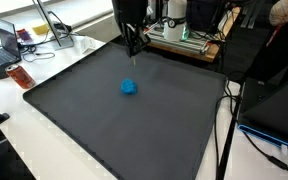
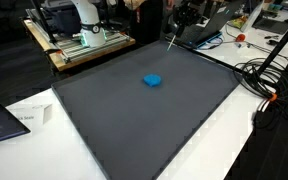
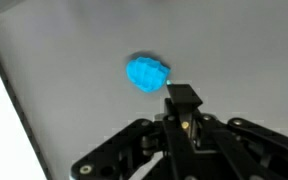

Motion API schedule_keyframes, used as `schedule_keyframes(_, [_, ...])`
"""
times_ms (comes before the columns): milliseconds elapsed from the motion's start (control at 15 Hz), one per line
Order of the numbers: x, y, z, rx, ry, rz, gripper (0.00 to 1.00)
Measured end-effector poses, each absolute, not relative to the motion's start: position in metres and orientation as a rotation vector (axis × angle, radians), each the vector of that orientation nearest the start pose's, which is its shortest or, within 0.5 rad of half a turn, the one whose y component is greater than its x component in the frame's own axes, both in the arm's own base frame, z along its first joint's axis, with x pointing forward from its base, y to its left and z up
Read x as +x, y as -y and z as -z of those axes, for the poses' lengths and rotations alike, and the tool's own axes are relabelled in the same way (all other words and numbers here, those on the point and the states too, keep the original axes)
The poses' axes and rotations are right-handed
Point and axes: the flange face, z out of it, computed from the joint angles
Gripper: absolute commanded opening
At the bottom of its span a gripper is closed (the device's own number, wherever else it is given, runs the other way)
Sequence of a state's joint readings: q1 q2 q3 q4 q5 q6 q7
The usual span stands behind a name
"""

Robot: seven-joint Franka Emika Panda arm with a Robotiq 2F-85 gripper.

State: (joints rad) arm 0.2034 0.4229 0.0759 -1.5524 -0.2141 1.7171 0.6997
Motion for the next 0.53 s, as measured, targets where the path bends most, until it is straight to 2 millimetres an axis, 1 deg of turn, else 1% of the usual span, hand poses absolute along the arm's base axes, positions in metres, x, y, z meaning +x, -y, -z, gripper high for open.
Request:
schedule_keyframes(200, [0.647,-0.158,-0.37,-3.388,-0.697,-0.248,0.03])
schedule_keyframes(533, [0.671,-0.156,-0.34,-3.436,-0.8,-0.229,0.03])
